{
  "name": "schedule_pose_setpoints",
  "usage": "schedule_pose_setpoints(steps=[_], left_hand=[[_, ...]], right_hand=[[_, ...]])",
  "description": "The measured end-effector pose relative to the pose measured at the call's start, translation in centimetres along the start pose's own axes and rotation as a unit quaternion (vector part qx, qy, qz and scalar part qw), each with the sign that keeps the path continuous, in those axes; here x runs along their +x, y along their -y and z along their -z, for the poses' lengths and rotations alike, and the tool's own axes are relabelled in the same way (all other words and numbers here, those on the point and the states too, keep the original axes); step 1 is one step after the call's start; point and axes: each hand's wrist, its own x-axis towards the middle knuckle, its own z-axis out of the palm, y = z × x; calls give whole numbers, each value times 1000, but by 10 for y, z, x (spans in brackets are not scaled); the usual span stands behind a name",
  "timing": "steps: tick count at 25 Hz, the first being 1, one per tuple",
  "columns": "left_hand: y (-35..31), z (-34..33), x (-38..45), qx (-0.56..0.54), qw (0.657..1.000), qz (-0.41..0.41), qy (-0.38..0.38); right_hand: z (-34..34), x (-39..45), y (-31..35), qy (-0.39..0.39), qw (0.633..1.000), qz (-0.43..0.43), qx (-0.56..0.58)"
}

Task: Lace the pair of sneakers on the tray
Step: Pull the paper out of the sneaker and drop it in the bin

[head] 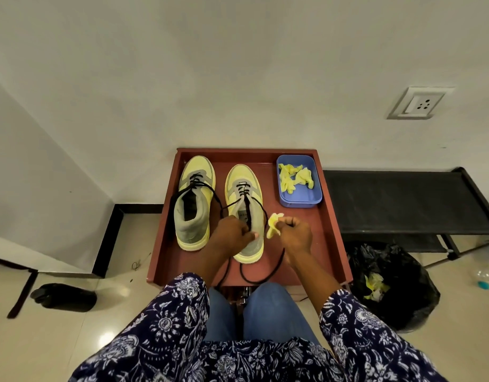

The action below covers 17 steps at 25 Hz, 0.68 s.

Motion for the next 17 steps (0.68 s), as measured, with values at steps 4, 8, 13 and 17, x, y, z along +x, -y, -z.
schedule_pose_setpoints(steps=[4, 8, 13, 17], left_hand=[[1, -5, 4, 49, 998, -30, 9], [8, -12, 7, 41, 998, -42, 7], [9, -17, 1, -4, 999, -44, -10], [13, -17, -1, -20, 999, -42, -9]], right_hand=[[-8, -11, -20, 25, 1000, -6, -9], [-22, -21, -36, 46, 999, -13, 19], [-28, -7, -26, 16, 1000, -9, 13], [-38, 16, 0, 31, 998, 19, -52]])
